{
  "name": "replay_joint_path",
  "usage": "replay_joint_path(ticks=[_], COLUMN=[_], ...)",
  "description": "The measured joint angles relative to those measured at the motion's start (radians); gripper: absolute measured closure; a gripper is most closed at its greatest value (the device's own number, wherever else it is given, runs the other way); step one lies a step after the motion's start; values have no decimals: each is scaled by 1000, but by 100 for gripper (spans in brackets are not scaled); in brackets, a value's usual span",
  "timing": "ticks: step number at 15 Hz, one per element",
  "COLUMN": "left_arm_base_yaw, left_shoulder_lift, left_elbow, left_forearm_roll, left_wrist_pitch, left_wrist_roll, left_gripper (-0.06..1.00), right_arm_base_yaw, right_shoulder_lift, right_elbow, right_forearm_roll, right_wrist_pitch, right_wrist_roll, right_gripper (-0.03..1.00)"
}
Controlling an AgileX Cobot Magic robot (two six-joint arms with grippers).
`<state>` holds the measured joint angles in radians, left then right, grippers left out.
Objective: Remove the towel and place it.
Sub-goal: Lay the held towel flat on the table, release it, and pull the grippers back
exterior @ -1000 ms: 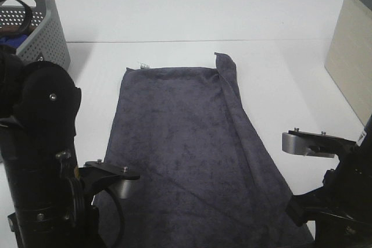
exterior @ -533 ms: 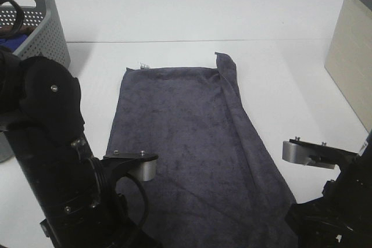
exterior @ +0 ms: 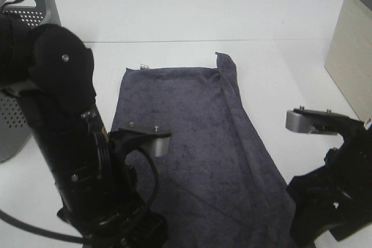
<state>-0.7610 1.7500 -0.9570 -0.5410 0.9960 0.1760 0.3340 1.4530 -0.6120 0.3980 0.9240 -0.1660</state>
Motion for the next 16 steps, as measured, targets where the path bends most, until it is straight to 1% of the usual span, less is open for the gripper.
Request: replay_joint_path(ticks=[2,4,5,7,8,10,11,12,13,14,15,16], left_arm_base_yaw=[1,10,49,120,179,303,359,403,444,481,506,520], left_shoulder_lift=[1,1,1,1,6,52,95,144,196,249,285,299], left_elbow=[-111,-220,-294,-356,-391,-481,-534,-594,-662,-733,-789,-817], left_forearm_roll=[102,180,196,199,201,204,204,201,191,177,175,174], left_wrist_pitch=[37,53,60,62,63,77,78,78,79,79,77,77], left_wrist_roll=[0,0,0,0,4,23,32,36,38,38,37,34], left_gripper=[16,16,16,16,16,16,16,16,16,16,16,16], right_arm_base_yaw=[0,0,0,-6,-31,-125,-177,-232,-242,-252,-256,-257], right_shoulder_lift=[-5,-5,-5,-4,2,56,99,183,216,282,332,367], right_elbow=[-119,-230,-310,-388,-436,-557,-624,-742,-787,-873,-935,-972], right_forearm_roll=[-84,-159,-213,-264,-271,-276,-263,-212,-195,-178,-178,-176], right_wrist_pitch=[1,-31,-57,-54,-37,26,50,65,68,86,103,109], right_wrist_roll=[14,49,98,130,137,111,79,43,29,17,10,10], right_gripper=[35,34,33,30,29,29,28,28,28,28,28,28])
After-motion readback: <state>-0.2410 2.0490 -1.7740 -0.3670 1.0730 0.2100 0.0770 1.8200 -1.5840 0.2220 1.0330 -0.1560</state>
